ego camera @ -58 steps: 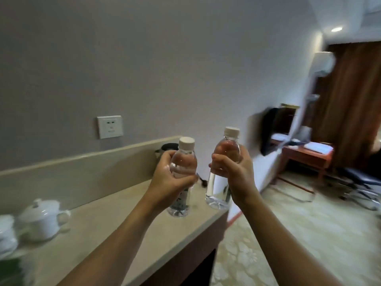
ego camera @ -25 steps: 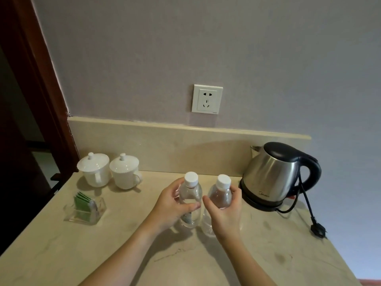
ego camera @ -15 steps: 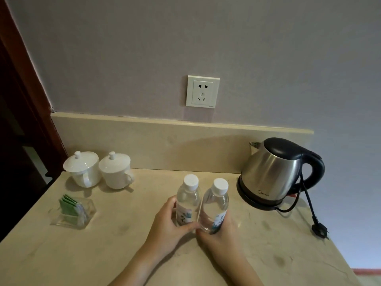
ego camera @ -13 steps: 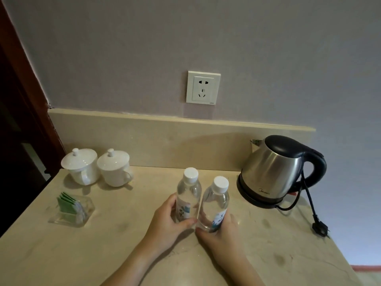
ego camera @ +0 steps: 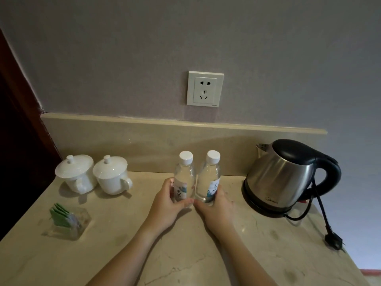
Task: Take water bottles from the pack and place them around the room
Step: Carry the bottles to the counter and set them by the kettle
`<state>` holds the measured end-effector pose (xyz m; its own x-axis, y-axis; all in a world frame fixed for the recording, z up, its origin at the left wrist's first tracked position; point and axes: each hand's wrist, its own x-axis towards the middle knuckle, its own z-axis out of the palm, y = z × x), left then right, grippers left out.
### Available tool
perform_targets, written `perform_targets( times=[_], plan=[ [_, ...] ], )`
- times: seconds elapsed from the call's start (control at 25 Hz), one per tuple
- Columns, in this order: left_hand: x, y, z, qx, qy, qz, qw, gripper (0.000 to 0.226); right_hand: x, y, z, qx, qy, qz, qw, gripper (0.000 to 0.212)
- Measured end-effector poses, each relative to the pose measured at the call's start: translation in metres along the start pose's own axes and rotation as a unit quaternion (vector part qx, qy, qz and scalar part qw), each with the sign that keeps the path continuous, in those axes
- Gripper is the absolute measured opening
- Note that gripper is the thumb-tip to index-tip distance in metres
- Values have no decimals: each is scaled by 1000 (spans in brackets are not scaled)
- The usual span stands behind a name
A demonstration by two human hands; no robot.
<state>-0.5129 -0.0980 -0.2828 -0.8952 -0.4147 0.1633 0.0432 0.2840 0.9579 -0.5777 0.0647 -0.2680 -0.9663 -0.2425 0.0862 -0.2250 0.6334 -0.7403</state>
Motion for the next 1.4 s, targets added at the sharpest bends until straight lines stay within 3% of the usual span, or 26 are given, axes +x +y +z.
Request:
perform_targets(
  times=[0.16,0.32,0.48,0.64,1.12,1.24,1.4],
  plan=[
    [20,2,11,61,67,18,996,67,16,-6,8,-30,16,-2,999,64],
    [22,-7,11,87,33,37,995,54,19,-1,11,5,6,6,1000,62],
    [32,-8,12,112,54,24,992,54,25,-3,12,11,3,12,1000,48],
    [43,-10,13,101,71,26,992,51,35,-9,16,47,21,36,998,48],
    [52,-16,14,118,63,24,991,56,42,-7,22,-11,40,10,999,43],
    [52,-17,15,115,70,26,991,56,44,-6,24,-17,36,9,999,51],
    [48,-10,15,92,65,35,993,80,42,-10,18,16,42,23,999,97]
  ],
)
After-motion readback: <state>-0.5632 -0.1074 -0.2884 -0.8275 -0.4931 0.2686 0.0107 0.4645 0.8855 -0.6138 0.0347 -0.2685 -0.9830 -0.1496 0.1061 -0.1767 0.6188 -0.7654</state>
